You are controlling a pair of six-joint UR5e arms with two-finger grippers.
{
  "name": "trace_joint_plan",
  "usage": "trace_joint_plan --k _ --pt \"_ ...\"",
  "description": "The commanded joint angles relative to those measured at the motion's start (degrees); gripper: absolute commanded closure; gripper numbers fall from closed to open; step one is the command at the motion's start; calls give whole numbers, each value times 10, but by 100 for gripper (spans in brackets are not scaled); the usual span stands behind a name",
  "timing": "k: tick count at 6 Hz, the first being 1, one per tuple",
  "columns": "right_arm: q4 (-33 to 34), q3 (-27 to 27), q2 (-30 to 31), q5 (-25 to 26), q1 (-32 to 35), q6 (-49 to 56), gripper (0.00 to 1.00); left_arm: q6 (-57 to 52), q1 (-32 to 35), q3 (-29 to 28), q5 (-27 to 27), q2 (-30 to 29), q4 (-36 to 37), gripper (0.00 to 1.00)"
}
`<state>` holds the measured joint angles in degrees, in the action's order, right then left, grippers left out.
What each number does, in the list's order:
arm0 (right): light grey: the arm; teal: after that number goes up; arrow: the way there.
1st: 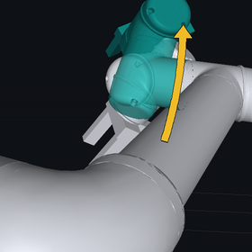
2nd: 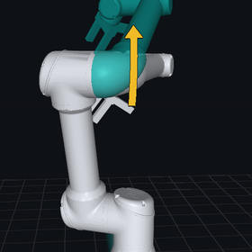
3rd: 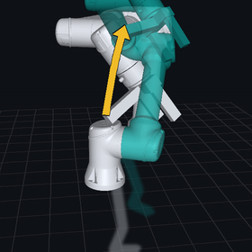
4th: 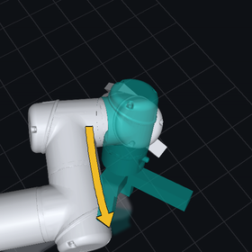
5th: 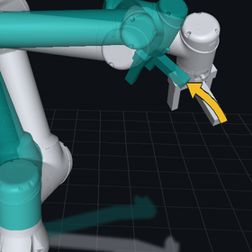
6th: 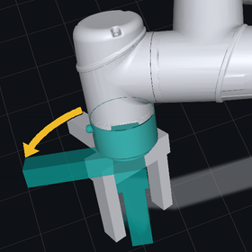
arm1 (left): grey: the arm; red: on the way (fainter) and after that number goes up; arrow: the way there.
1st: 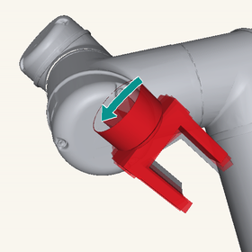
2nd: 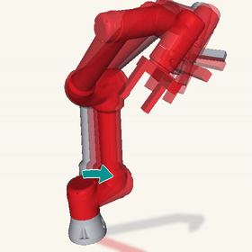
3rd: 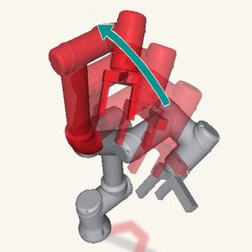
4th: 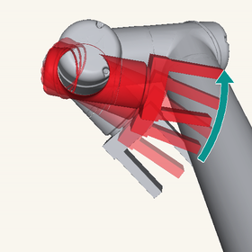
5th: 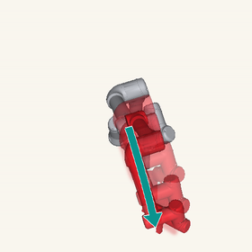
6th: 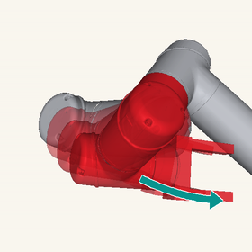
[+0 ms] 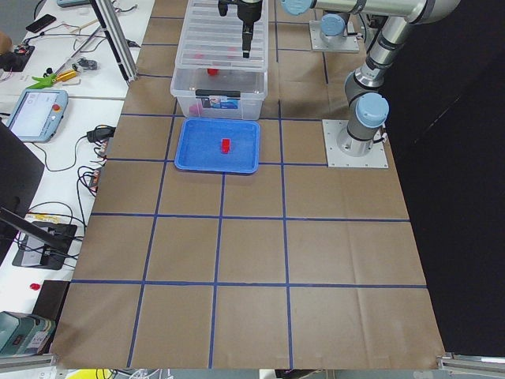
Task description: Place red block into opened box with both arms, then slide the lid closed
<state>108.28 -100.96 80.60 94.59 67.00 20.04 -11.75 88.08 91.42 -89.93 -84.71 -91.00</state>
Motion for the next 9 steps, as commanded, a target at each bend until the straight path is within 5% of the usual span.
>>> trace_joint_plan --k 1,3,6,9 --pt "0 1 0 2 -20 24 0 -225 -27 14 -2 -11 9 2" --pt "0 2 1 24 -42 38 0 -480 -97 17 -1 -40 22 2" --pt "-3 6 10 40 -57 49 0 -783 -103 19 -3 -140 142 2" --pt "-110 61 49 32 -36 -22 0 -897 -130 38 -2 -218 193 2"
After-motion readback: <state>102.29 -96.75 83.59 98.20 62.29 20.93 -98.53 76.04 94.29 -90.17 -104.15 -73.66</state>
